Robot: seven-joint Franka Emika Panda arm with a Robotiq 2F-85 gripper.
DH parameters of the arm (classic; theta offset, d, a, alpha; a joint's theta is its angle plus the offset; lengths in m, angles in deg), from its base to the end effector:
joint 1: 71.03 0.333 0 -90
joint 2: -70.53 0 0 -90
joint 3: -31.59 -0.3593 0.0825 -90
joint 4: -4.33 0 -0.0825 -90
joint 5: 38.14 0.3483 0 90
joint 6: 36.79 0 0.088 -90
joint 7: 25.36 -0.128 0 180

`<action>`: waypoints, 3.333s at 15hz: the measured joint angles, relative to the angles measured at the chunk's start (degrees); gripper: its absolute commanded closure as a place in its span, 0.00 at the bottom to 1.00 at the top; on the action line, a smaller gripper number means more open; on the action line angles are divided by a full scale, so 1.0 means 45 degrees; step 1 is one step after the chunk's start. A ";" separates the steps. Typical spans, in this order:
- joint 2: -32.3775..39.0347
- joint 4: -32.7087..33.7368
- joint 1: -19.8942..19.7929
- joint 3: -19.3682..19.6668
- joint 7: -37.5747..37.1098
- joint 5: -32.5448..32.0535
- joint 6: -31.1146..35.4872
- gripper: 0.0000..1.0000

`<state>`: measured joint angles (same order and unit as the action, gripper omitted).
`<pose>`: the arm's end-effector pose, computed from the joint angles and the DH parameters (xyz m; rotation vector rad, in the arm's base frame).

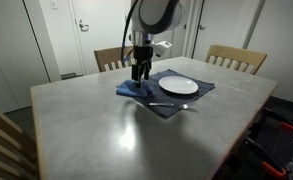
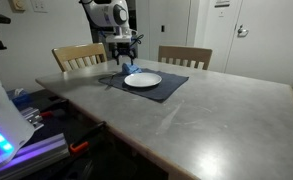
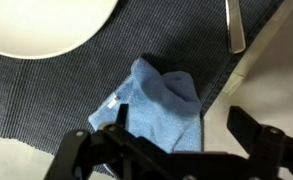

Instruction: Use the blue towel to wipe the white plate

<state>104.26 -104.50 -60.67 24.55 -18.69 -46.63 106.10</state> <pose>0.6077 0.1827 0.2345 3.0171 0.7976 0.0234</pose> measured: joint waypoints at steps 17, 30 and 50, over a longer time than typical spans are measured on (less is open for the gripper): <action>0.0385 0.0333 0.0284 0.0243 -0.0476 -0.0386 -0.0386 0.00; 0.0879 0.0117 0.1105 0.0901 -0.1800 -0.1234 0.0491 0.88; -0.0218 0.0119 0.1079 0.1325 -0.2081 -0.1686 -0.1123 0.97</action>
<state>103.28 -103.96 -55.81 30.51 -28.06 -54.22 101.05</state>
